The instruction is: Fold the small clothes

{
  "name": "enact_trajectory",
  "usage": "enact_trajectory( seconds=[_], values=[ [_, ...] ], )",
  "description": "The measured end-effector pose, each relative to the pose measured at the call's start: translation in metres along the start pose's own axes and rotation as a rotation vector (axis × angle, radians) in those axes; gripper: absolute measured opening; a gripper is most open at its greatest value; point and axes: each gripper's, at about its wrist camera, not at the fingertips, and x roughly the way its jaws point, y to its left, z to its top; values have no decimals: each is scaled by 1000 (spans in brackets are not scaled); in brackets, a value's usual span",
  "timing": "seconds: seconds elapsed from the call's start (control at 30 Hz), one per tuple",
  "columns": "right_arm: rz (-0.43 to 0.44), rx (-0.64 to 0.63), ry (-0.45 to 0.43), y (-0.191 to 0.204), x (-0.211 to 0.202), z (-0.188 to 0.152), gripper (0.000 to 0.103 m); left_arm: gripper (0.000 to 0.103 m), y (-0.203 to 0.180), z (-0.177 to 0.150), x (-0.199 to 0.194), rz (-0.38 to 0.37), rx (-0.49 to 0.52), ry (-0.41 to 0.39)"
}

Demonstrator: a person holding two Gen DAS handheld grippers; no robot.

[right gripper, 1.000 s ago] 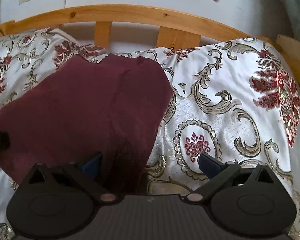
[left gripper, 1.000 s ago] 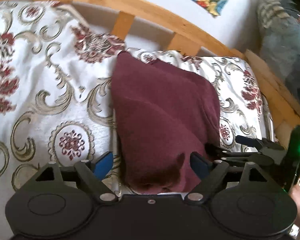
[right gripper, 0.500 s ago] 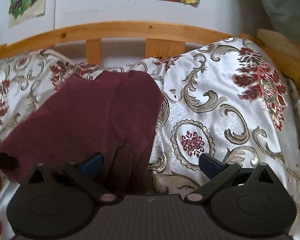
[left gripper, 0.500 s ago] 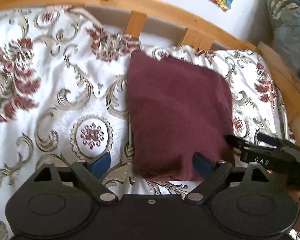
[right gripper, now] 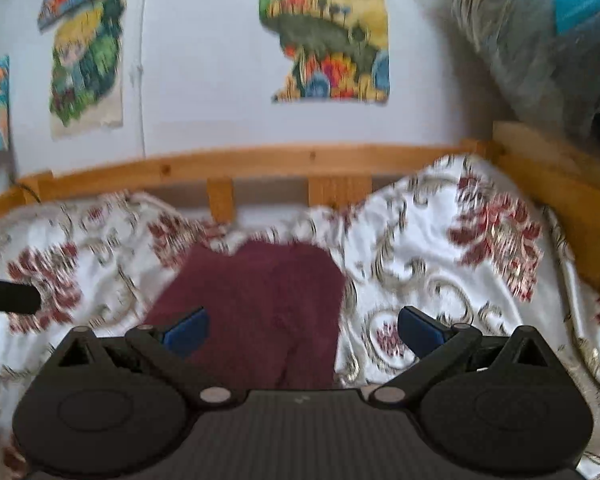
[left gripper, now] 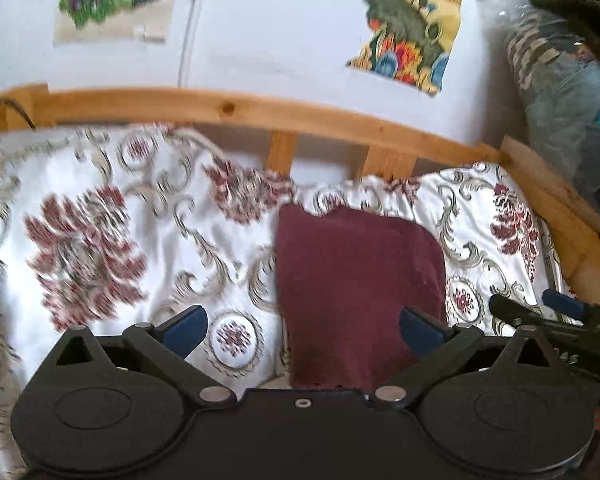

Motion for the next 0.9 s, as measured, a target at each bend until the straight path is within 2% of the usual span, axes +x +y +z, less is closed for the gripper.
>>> enact_trajectory(
  seconds=[0.23,0.4,0.67,0.9],
  values=[
    [36,-7,-92,14,-56,19,103,102,2,4,-56,30,36,-107],
    [40,7,-107,23,-90,20,103,102,4,-6,-90,47,66,-158],
    [33,15,-105,36,-123,-2,103,102,14,-39,-111,24,75,-145],
    [-36,-2,-118,48,-134,-37,103,102,25,-82,-87,52,85,-81]
  ],
)
